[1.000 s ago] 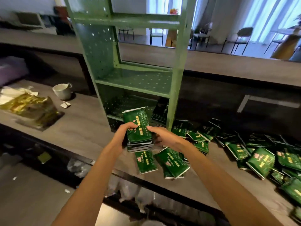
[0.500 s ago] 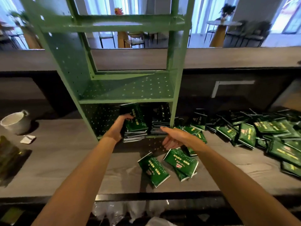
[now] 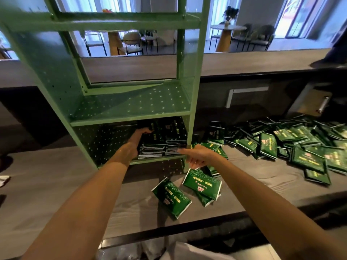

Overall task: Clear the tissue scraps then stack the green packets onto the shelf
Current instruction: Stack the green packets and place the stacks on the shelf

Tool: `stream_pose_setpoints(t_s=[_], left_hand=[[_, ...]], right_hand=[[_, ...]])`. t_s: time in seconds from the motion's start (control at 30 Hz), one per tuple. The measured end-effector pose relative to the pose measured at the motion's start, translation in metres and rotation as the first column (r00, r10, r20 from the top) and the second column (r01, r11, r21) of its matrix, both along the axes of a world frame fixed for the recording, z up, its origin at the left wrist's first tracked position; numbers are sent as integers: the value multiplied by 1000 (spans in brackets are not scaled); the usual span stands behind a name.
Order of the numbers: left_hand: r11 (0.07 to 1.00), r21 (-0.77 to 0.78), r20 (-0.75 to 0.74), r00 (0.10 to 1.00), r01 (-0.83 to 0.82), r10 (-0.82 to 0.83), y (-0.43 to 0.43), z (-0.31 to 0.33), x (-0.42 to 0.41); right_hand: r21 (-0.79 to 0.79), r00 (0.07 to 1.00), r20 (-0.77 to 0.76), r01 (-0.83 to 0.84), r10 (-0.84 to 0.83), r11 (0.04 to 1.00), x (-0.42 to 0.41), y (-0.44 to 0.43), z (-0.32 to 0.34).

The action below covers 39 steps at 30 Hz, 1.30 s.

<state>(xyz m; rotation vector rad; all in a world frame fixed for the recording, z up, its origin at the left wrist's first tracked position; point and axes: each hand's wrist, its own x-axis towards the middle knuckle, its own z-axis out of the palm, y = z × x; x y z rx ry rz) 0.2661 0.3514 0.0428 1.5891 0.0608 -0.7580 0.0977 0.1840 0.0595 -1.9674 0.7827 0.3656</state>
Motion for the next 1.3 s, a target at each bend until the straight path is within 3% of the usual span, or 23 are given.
stream_pose_setpoints(t_s=[0.2,0.3,0.4,0.7,0.87,1.03,1.17,1.23,1.3], left_hand=[[998,56,26,1000,-18,17,-3,38,-33],[985,101,78,988,-141,133,-2,42,-36],[968,72,98,968,-239,231,3,36,-36],[1000,-9,128,991,-25,26,4,29,-41],[984,-109,111,982,-138,150,1,36,-49],[987,-86,39,990,-135,139,-2,36,-58],[950,35,194,935,-310,298,2,47,-73],[888,84,383,837,-453,391,4,54,-88],[875,91,609,722,-475,329,3,56,-102]], right_hand=[[-30,999,35,5,-4,1000,4,1,-5],[28,999,22,35,-35,999,8,2,-9],[-43,1000,7,20,-20,999,10,2,-8],[-118,999,7,-41,42,992,7,1,-3],[-138,998,3,-55,56,989,5,-1,-3],[-142,998,8,-61,62,988,4,-1,2],[-172,996,0,-89,91,981,-1,-4,2],[-197,995,5,-95,98,976,-7,-10,-1],[-229,996,32,-77,87,970,-16,-20,-2]])
